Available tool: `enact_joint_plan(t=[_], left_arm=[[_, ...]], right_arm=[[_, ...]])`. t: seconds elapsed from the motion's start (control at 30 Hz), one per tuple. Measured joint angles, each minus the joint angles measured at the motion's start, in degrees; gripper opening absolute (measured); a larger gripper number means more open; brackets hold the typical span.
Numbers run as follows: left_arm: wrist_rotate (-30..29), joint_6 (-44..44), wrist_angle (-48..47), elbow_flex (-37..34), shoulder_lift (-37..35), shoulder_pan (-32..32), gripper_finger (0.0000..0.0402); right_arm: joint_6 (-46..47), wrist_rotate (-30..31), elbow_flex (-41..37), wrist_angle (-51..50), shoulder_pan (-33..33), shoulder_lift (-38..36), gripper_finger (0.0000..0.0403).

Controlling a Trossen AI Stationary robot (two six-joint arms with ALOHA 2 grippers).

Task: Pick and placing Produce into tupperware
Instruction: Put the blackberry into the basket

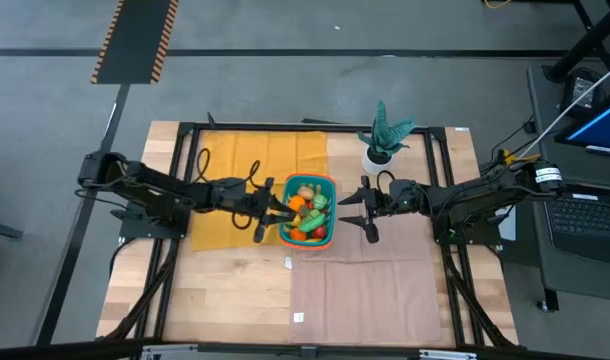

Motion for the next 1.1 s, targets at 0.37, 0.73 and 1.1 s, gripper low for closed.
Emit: enact_joint_plan(t=[0.37,0.73,1.1], left_arm=[[9.79,0.61,0.14,6.98,7.46,4.59,0.0086],[9.44,-0.4,-8.33,9.08,7.93,4.84,0.0084],[6.03,3.51,-43.06,25.89,9.74,4.84,0.0086]], right_arm=[[0.04,0.01,0.0,-0.15,0.01,0.0,0.0225],[0.05,-0.01,0.0,-0.25,0.0,0.0,0.0225],[1.71,-0.03,0.0,-0.94,0.0,0.0,0.0225]])
